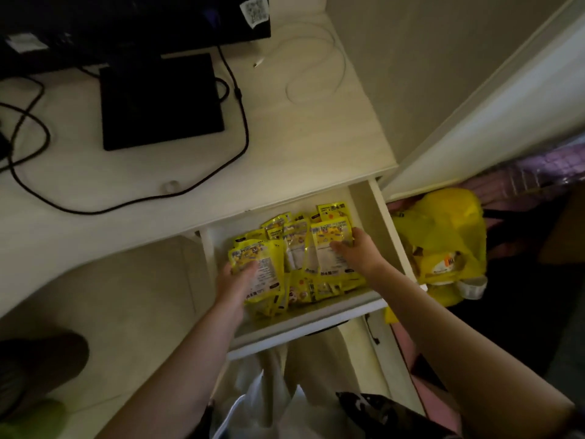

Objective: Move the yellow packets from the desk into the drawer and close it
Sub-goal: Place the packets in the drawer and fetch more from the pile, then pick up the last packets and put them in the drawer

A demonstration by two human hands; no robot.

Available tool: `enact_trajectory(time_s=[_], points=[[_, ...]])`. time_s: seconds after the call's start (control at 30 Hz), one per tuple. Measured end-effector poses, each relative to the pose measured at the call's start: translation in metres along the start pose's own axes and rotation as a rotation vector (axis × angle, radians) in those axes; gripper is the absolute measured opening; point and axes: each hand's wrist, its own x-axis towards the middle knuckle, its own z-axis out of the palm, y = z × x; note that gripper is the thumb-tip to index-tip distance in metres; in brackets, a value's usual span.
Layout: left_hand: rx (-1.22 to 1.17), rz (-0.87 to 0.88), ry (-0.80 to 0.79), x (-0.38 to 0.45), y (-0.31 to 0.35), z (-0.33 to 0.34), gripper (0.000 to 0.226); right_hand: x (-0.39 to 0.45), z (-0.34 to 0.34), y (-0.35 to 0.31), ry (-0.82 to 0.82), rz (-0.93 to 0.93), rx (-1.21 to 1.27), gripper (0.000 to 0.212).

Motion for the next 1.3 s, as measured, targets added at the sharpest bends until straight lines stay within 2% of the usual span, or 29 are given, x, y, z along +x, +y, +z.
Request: enact_trajectory(time_s=[0.1,0.13,0.23,0.57,0.77,1.03,1.17,1.3], points=[[-0.007,-0.019,0.062,0.01,-0.009,0.016,0.066,0.031,-0.006,0.005,-0.08,0.013,-0.029,0.052],[-0.003,-0.036,0.077,0.01,-0.009,0.021,0.063,0.041,-0.007,0.006,-0.097,0.01,-0.042,0.053],[0.028,-0.045,0.116,0.017,-0.009,0.033,0.035,0.067,-0.006,0.005,-0.121,-0.013,-0.12,0.05],[0.009,-0.091,0.204,0.06,-0.014,0.05,0.046,0.121,0.013,0.011,-0.143,-0.003,-0.273,0.037],[0.081,-0.061,0.22,0.063,-0.021,0.043,0.036,0.125,0.007,0.021,-0.117,0.005,-0.281,0.031],[0.24,-0.033,0.155,0.061,-0.032,0.032,0.025,0.118,-0.009,0.026,-0.109,0.061,-0.357,0.035],[0.291,-0.04,0.125,0.053,-0.032,0.028,0.028,0.108,-0.02,0.025,-0.097,0.063,-0.361,0.025],[0.326,0.025,0.133,0.032,-0.026,0.027,0.029,0.091,-0.034,0.023,-0.1,0.067,-0.421,0.025]])
